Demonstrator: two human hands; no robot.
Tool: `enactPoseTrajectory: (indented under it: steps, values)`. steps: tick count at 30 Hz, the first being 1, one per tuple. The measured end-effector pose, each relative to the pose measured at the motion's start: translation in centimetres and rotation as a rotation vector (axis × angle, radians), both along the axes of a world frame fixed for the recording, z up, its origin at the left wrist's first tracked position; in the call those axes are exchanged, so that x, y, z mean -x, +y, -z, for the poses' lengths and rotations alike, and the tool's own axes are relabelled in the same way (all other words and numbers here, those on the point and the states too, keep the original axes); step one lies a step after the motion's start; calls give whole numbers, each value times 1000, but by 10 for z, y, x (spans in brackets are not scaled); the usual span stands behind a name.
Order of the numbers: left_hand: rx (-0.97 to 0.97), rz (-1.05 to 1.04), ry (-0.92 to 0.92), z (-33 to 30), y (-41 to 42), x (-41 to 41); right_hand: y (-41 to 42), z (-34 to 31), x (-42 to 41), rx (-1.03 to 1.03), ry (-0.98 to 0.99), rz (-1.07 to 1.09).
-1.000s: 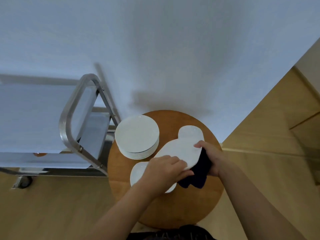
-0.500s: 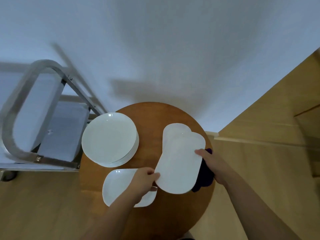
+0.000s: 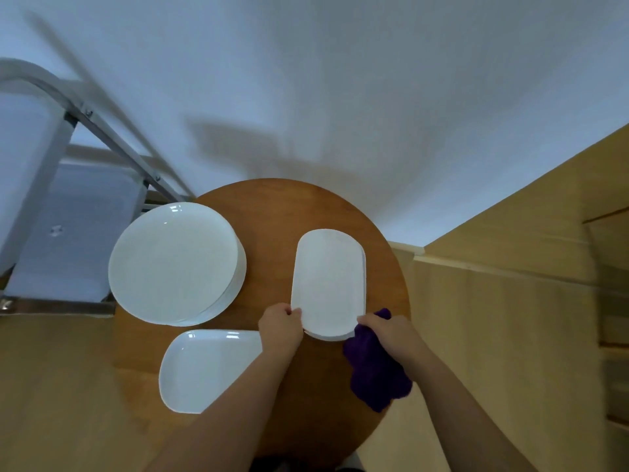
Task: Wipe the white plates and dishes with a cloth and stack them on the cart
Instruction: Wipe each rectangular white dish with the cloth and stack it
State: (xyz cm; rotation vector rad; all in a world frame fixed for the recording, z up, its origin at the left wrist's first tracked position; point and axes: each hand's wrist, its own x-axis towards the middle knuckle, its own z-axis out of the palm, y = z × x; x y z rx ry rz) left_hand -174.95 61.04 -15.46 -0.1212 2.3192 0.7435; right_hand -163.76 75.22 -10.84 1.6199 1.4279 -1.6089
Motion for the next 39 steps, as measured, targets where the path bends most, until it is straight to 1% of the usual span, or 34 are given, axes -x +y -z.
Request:
enactPoseTrajectory:
  steps: [3,7,9,10,14,16,18,20,22,24,26,27,29,33,36,39]
  values:
    - [123,182,-9,5,4,-1,-6,1,-7,2,-12,5]
    - [273,486,6,8,3,3,-16,1,-9,11,-8,32]
    - [282,580,29,10,1,3,-22,0,-7,8,1,35]
    - [267,591,31,11,-1,1,-25,-1,-6,4,8,37]
    - [187,436,43,10,-39,-8,-40,-4,1,-14,43,84]
    - [186,351,96,10,-78,-8,-50,-6,7,-22,42,109]
    - [193,221,146,11,-123,-3,-62,-7,13,-34,32,139]
    - [225,111,207,12,-163,6,-75,-6,17,-36,33,182]
    - [315,54,220,12,-194,19,-90,-3,20,-36,37,222]
    - [330,57,121,18,-213,30,-104,1,21,-33,42,260]
    - [210,64,11,26,-223,38,-118,3,21,-31,47,287]
    - [150,64,-13,29,-225,42,-125,4,20,-37,48,299]
    - [118,94,-10,31,-227,50,-135,7,17,-67,50,330]
    - [253,220,14,31,-228,56,-151,7,10,-133,29,401]
    - [316,238,48,30,-230,52,-161,5,7,-151,32,410]
    - [317,245,106,32,-236,50,-169,2,6,-169,51,424]
